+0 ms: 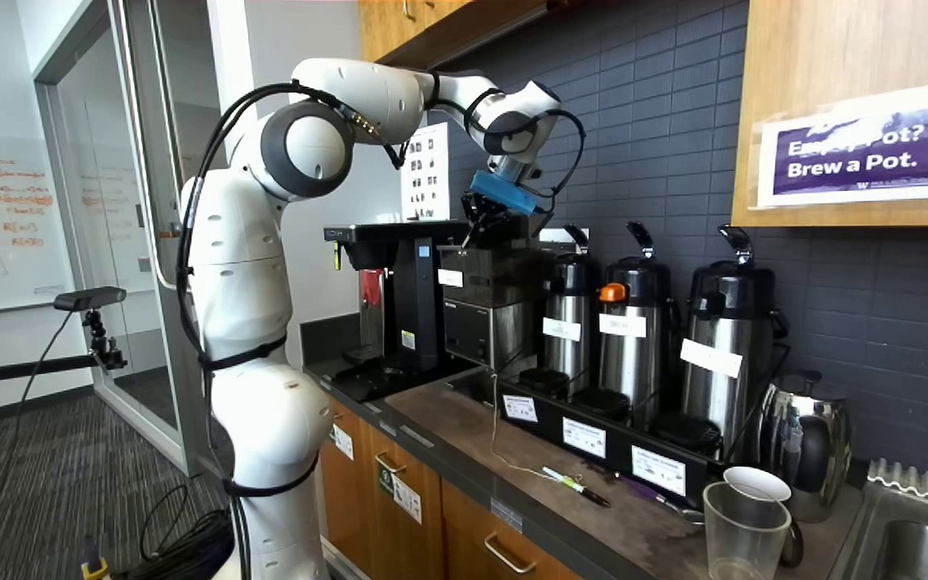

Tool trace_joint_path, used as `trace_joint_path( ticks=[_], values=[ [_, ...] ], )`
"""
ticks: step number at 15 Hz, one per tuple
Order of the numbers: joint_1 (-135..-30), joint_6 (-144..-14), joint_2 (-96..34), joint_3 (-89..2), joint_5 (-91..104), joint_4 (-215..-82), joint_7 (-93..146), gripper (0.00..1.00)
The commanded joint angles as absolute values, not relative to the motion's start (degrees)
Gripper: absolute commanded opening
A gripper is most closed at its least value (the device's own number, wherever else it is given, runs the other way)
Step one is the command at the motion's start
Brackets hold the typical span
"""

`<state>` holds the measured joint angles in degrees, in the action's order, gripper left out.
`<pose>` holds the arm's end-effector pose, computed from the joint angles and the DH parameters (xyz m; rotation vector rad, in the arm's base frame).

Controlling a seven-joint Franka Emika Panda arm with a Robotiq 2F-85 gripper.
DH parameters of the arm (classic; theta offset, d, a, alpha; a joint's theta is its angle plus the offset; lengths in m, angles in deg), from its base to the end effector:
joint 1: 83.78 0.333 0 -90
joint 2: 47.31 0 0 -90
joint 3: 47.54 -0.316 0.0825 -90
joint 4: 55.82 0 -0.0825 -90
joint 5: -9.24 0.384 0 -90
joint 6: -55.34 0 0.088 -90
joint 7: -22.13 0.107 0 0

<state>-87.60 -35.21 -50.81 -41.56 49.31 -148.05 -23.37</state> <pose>0.5395 -0.0259 0.6654 -2.3699 -0.7691 -0.4605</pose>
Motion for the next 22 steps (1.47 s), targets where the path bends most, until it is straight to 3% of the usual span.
trace_joint_path(
  ticks=[1,22],
  values=[
    [-87.1,-35.3,-51.4,-42.1,49.9,-149.1,-26.1,0.0],
    [-85.1,-32.8,-53.6,-44.1,49.5,-149.6,-37.6,0.0]
  ],
)
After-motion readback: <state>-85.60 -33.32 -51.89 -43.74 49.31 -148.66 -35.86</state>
